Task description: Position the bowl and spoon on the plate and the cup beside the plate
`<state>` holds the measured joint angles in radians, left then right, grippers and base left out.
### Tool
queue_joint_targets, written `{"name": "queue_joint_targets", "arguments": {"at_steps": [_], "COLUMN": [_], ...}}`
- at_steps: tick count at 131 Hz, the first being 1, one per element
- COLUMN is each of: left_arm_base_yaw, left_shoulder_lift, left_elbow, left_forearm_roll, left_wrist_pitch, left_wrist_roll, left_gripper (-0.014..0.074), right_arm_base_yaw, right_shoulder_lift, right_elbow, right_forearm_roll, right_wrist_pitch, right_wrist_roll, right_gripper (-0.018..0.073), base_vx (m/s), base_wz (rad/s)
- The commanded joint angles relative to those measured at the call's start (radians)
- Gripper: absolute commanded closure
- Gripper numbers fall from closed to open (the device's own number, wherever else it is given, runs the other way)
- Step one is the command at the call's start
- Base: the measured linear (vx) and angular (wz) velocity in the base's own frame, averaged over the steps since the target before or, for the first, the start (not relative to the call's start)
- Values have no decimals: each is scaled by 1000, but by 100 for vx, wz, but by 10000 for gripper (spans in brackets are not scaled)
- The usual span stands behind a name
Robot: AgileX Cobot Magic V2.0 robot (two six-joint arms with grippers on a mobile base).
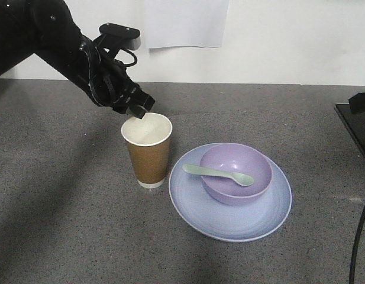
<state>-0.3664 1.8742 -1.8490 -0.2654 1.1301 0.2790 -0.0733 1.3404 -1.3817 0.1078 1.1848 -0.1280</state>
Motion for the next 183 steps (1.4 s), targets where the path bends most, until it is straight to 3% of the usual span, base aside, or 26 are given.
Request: {"name": "queue_joint_targets", "arguments": {"at_steps": [1, 12, 31, 40, 94, 109, 126, 183], "left_arm_base_yaw": [-7, -6, -1, 17, 316, 383, 410, 413], "left_shoulder_lift": [-48, -48, -54, -56, -139, -168, -192, -204], "left_elbow": [-59, -85, -116, -116, -42, 14, 74, 97], "left_forearm_roll": [-1, 44, 209, 240, 184, 184, 182, 158], "left_wrist_pitch": [-13, -6, 0, 7, 38, 27, -5, 23], "left_wrist_roll": [-16, -39, -142, -157, -155, -155, -144, -148], "left_gripper": [343, 346, 358, 363, 372, 461, 607, 605], "right_arm_base_yaw": [-6, -6, -6, -6, -6, -6, -6, -6], "right_shoulder_lift": [-30, -30, -30, -30, -30, -30, -30, -30], "right_elbow": [-27, -27, -27, -27, -27, -27, -27, -27], "right_forearm_roll": [3, 3, 3, 3, 3, 3, 3, 3], "right_wrist_pitch": [-34, -34, -34, -34, -34, -34, -34, -34], "right_wrist_roll": [-8, -8, -8, -8, -8, -8, -8, -8], "right_gripper": [561, 561, 561, 561, 561, 561, 561, 561], "base_vx": [0, 0, 0, 0, 0, 0, 0, 0], "base_wz": [0, 0, 0, 0, 0, 0, 0, 0]}}
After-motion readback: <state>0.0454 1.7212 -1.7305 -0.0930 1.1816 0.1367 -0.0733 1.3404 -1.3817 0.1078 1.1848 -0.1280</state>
